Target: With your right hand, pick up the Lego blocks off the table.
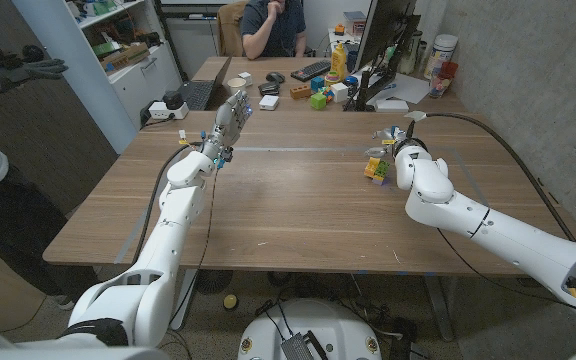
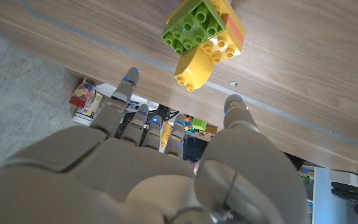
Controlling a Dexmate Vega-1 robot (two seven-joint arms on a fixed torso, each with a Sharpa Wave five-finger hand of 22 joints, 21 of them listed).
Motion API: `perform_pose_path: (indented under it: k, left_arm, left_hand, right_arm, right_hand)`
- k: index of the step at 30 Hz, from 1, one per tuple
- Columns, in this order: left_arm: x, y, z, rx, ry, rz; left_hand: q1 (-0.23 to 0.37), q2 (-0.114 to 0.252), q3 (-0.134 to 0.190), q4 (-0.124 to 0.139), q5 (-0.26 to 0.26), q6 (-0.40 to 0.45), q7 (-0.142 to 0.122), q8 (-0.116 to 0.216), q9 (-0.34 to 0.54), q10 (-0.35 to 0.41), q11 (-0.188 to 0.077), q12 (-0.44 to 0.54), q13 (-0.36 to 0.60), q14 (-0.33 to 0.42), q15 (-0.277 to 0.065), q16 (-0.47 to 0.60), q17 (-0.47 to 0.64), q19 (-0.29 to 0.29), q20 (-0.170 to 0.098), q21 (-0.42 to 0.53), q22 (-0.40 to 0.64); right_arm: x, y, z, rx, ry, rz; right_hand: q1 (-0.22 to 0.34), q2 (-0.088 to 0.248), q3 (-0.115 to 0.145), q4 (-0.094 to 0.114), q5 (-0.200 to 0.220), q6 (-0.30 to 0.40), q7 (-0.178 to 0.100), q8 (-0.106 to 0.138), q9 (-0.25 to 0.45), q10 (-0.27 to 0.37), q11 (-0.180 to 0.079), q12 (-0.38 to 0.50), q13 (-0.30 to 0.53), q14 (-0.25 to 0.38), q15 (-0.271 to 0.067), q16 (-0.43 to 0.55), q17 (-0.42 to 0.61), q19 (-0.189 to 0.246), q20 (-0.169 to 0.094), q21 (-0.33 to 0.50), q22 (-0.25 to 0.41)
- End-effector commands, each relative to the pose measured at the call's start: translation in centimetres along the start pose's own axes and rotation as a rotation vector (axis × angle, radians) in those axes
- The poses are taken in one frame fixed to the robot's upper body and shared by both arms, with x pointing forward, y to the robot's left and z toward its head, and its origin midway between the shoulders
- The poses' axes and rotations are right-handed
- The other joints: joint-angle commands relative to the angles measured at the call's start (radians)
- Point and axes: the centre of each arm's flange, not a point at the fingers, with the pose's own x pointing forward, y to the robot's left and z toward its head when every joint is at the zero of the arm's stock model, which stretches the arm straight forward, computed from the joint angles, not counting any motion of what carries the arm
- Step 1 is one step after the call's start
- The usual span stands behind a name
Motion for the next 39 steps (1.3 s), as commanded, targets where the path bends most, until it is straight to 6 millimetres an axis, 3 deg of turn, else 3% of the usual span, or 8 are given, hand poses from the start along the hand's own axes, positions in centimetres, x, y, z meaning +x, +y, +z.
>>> perform_pose_path:
  k: [1,29,35,37,39]
  left_arm:
    - [0.2,0.0,0.1,0.003,-0.001,-0.001]
    - [0.7,-0.5,0.3,0.000,-0.004,-0.008]
    - [0.6,-0.5,0.4,0.000,-0.007,-0.006]
    - [0.5,-0.5,0.4,0.000,-0.009,-0.006]
    - [0.4,-0.5,0.5,0.002,-0.011,-0.004]
  left_hand:
    - [-0.011,0.061,-0.005,0.001,0.006,-0.069,0.004,0.005,0.005,-0.142,0.006,0.005,0.004,-0.177,0.004,0.004,-0.001,-0.003,0.004,0.006,0.004]
    - [-0.012,0.059,-0.016,0.002,0.008,-0.067,0.004,0.005,0.005,-0.140,0.006,0.006,0.004,-0.175,0.005,0.004,0.000,-0.001,0.005,0.006,0.004]
    - [-0.013,0.058,-0.019,0.003,0.008,-0.065,0.004,0.005,0.005,-0.139,0.006,0.006,0.004,-0.174,0.005,0.005,0.000,-0.001,0.004,0.007,0.004]
    - [-0.013,0.057,-0.020,0.003,0.008,-0.065,0.004,0.005,0.006,-0.140,0.006,0.006,0.004,-0.174,0.005,0.005,0.000,-0.001,0.004,0.007,0.004]
    - [-0.014,0.057,-0.022,0.003,0.009,-0.065,0.004,0.005,0.006,-0.139,0.006,0.006,0.004,-0.174,0.005,0.005,0.000,-0.001,0.004,0.007,0.004]
  right_arm:
    - [0.5,0.3,0.0,-0.043,0.013,0.088]
    - [1.4,1.3,0.1,-0.106,0.009,0.274]
    - [1.5,1.5,0.2,-0.119,0.003,0.297]
    - [1.5,1.6,0.3,-0.121,-0.002,0.322]
    - [1.6,1.6,0.3,-0.131,-0.002,0.348]
  right_hand:
    - [0.024,-0.003,-0.005,-0.003,0.011,-0.016,-0.003,-0.004,0.006,-0.017,-0.006,-0.002,0.003,-0.010,0.001,-0.002,0.002,0.002,-0.006,-0.002,0.003]
    - [0.102,-0.005,-0.016,-0.004,0.037,-0.088,-0.018,-0.009,0.006,-0.064,-0.018,-0.002,0.004,-0.018,-0.013,0.002,0.003,0.009,-0.013,-0.002,0.003]
    - [0.175,0.009,-0.017,-0.006,0.053,-0.075,-0.033,0.009,0.006,-0.039,-0.038,0.014,0.004,0.041,-0.039,0.023,0.006,0.071,-0.026,0.016,0.005]
    - [0.186,0.011,-0.017,-0.007,0.055,-0.075,-0.033,0.009,0.006,-0.043,-0.040,0.012,0.004,0.041,-0.039,0.022,0.006,0.076,-0.029,0.017,0.005]
    - [0.213,0.013,-0.026,-0.002,0.058,-0.109,-0.040,-0.002,0.006,-0.086,-0.041,-0.001,0.004,0.015,-0.032,0.011,0.008,0.074,-0.017,0.011,0.006]
